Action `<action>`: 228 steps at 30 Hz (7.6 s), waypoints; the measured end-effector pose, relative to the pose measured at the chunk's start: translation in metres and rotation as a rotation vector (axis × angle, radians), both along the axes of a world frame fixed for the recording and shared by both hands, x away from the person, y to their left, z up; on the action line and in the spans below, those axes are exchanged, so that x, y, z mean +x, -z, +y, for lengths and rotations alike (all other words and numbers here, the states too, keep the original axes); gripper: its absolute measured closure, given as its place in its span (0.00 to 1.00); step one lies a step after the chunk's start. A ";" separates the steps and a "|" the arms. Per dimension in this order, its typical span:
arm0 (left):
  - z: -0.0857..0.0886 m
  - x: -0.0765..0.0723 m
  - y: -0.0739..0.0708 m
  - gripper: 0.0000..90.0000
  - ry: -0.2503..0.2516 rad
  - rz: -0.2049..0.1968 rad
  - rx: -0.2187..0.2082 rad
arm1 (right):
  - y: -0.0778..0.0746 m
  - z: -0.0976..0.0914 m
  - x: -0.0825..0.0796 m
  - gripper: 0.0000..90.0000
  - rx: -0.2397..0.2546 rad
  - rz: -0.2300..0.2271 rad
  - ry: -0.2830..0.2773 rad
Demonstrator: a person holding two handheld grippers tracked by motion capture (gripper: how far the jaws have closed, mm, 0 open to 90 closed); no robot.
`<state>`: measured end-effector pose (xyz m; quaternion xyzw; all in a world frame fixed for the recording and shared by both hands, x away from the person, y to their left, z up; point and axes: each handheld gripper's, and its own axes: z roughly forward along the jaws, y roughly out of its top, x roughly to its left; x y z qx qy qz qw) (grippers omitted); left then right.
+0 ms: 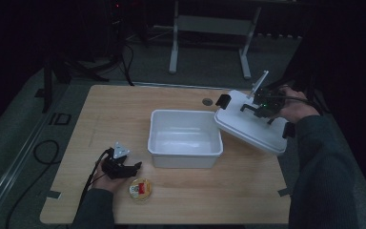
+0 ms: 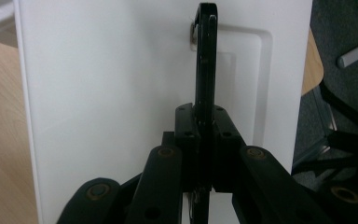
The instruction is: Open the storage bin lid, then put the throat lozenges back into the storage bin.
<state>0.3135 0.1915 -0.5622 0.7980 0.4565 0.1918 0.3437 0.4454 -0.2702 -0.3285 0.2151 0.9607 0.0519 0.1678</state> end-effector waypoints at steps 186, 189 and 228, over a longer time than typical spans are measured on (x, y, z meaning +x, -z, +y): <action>-0.001 0.000 0.000 0.29 -0.002 -0.002 -0.001 | 0.139 0.009 -0.098 0.68 0.241 -0.037 -0.052; -0.001 0.000 0.000 0.29 -0.002 -0.001 -0.001 | 0.144 0.010 -0.104 0.68 0.267 -0.038 -0.045; 0.002 -0.003 -0.015 0.48 0.034 0.059 -0.037 | 0.217 0.017 -0.152 0.59 0.571 -0.137 0.159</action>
